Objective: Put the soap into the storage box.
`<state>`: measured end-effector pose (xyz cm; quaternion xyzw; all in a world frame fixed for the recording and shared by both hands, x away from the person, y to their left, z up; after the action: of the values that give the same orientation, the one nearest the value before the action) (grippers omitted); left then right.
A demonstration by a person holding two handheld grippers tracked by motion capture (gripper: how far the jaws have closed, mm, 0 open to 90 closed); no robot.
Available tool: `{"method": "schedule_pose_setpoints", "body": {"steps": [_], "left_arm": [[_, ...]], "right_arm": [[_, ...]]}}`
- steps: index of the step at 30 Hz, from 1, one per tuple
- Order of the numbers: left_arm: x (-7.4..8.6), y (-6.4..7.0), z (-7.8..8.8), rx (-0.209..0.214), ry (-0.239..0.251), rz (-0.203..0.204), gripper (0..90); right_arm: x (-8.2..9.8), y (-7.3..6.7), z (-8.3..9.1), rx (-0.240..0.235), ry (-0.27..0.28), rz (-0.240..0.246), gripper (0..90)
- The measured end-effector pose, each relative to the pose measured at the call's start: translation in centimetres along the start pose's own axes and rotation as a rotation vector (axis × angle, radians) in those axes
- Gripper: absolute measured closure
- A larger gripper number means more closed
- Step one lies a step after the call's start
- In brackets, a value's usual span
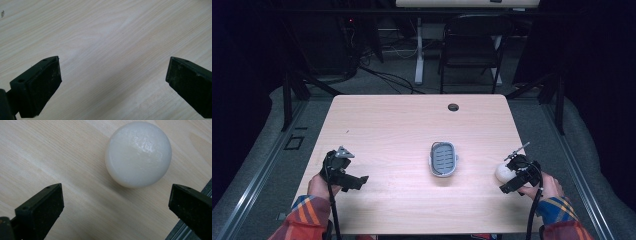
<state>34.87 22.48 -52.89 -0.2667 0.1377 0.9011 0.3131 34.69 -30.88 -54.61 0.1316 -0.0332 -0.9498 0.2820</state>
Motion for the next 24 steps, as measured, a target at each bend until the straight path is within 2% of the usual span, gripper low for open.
{"method": "schedule_pose_setpoints", "body": {"steps": [1, 3, 6, 7, 8, 14, 17, 19, 20, 23, 24], "left_arm": [[0.0, 0.0, 0.0, 0.0, 0.0, -0.002, 0.2], [0.0, 0.0, 0.0, 0.002, 0.0, -0.003, 0.2], [0.0, 0.1, 0.0, 0.004, -0.002, -0.002, 0.2], [0.0, 0.0, 0.0, 0.004, -0.002, -0.004, 0.2], [0.0, 0.0, 0.0, 0.004, -0.001, -0.003, 0.2], [0.0, 0.1, -0.1, 0.009, -0.007, -0.008, 0.2], [0.0, 0.1, -0.2, 0.008, -0.009, -0.008, 0.1], [0.0, 0.1, -0.2, 0.01, -0.01, -0.006, 0.1], [0.0, 0.1, -0.2, 0.011, -0.011, -0.007, 0.1], [0.0, 0.1, -0.2, 0.013, -0.016, -0.008, 0.1], [0.0, 0.1, -0.2, 0.013, -0.016, -0.008, 0.1]], "right_arm": [[0.0, -0.3, -0.3, -0.009, 0.039, -0.041, 0.0], [0.0, -0.1, 0.0, 0.0, -0.007, 0.005, 0.0], [0.0, -0.1, 0.0, 0.002, -0.011, 0.007, 0.0], [0.0, -0.2, -0.1, 0.001, 0.004, -0.009, 0.0], [-0.1, -0.1, 0.1, 0.004, -0.013, 0.01, 0.0], [-0.2, -0.1, 0.1, 0.022, -0.018, 0.026, 0.0], [-0.3, -0.1, 0.2, 0.018, -0.016, 0.023, 0.0], [-0.5, -0.2, 0.1, 0.014, 0.006, 0.006, 0.0], [-0.7, 0.0, 0.4, 0.022, -0.045, 0.052, 0.3], [-0.9, -0.2, -0.2, 0.011, -0.015, 0.027, 0.0], [-1.1, 0.1, 0.0, 0.015, -0.061, 0.067, 0.0]]}}
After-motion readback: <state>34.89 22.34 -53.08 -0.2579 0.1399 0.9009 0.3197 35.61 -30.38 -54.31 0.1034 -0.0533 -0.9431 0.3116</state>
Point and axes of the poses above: each handheld gripper's, and its own axes: z roughly backward along the jaws, x roughly out of its underside, y roughly to its right, the point moved 3 cm from there along -z, roughly forward along the jaws, and after that the axes turned 6 degrees about x, right-handed, at the moved point
